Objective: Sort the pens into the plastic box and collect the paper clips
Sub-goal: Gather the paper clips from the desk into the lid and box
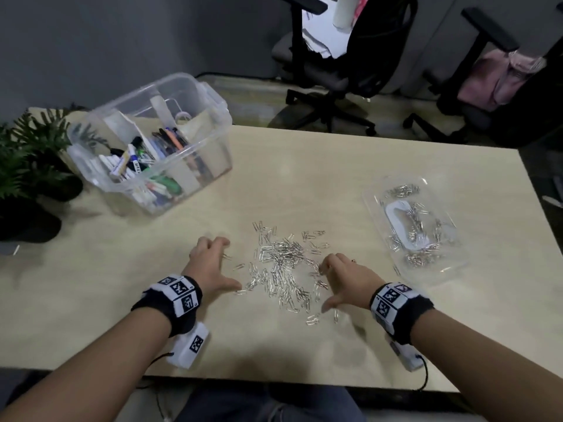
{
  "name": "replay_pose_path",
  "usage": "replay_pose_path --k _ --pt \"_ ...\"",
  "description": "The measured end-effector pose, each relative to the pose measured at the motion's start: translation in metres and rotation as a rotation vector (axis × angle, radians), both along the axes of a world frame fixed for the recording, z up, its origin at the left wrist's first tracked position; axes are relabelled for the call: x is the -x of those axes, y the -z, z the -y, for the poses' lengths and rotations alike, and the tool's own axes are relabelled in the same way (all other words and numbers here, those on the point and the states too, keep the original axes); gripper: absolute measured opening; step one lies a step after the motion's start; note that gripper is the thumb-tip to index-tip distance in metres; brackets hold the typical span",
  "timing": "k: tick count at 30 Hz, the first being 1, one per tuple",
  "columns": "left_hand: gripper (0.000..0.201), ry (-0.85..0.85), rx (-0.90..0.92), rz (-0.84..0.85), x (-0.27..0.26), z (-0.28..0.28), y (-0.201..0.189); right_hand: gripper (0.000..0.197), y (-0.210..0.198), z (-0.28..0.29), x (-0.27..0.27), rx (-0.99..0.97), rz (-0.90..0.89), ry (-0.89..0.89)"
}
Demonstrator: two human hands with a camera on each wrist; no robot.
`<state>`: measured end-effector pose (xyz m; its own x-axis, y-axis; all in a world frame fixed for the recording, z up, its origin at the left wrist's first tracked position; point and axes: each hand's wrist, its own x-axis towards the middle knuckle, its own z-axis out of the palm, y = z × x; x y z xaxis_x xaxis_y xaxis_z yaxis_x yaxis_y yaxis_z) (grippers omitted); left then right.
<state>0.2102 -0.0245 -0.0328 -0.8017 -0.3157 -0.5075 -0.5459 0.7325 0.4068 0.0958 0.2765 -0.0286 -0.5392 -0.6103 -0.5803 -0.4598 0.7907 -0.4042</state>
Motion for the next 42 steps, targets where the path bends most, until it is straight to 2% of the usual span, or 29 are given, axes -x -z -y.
replay_pose_path --k 3,7,9,12,15,18,22,24,26,28,32,34,36,38,42 --pt "0.098 0.029 -0.032 -0.057 -0.003 -0.011 0.009 0.080 0.004 -0.017 -0.002 -0.033 -0.008 -0.113" --pt "0.081 -0.027 -0.068 -0.128 0.006 -0.017 0.018 0.075 0.012 -0.023 -0.007 -0.086 -0.073 -0.218" --pt "0.071 -0.086 -0.082 -0.179 0.012 -0.017 0.021 0.070 0.016 -0.018 -0.009 -0.068 -0.085 -0.208" --pt "0.063 -0.179 -0.164 -0.249 0.019 -0.020 0.020 0.059 0.017 -0.003 0.000 0.004 -0.077 -0.078" --pt "0.069 -0.137 -0.244 -0.254 0.021 -0.031 0.012 0.053 0.018 0.007 0.011 0.075 -0.017 0.083" --pt "0.080 0.019 -0.178 -0.198 0.018 -0.049 0.001 0.056 0.015 0.001 0.018 0.109 0.056 0.152" --pt "0.101 0.120 -0.084 -0.073 0.011 -0.074 0.002 0.068 0.005 -0.014 0.006 0.028 -0.011 -0.030" --pt "0.105 0.198 0.026 -0.029 0.010 -0.084 0.007 0.076 0.006 -0.010 -0.009 -0.035 -0.074 -0.148" --pt "0.102 0.235 0.112 -0.026 0.012 -0.091 0.011 0.080 0.012 0.002 -0.021 -0.080 -0.145 -0.217" --pt "0.096 0.189 0.098 -0.053 0.016 -0.094 0.015 0.077 0.018 0.014 -0.023 -0.083 -0.191 -0.196" --pt "0.074 0.086 -0.025 -0.142 0.032 -0.088 0.015 0.061 0.018 0.027 -0.004 -0.013 -0.174 0.032" --pt "0.073 0.079 -0.053 -0.160 0.038 -0.083 0.011 0.058 0.013 0.025 0.008 0.066 -0.082 0.124" --pt "0.079 0.087 -0.046 -0.182 0.038 -0.082 0.004 0.060 0.007 0.014 0.016 0.108 -0.006 0.106" --pt "0.092 0.123 -0.012 -0.188 0.032 -0.087 -0.001 0.063 0.005 -0.001 0.021 0.085 0.006 0.008" --pt "0.118 0.332 0.180 -0.046 0.023 -0.108 0.001 0.060 0.010 -0.023 0.028 -0.054 -0.048 -0.140"
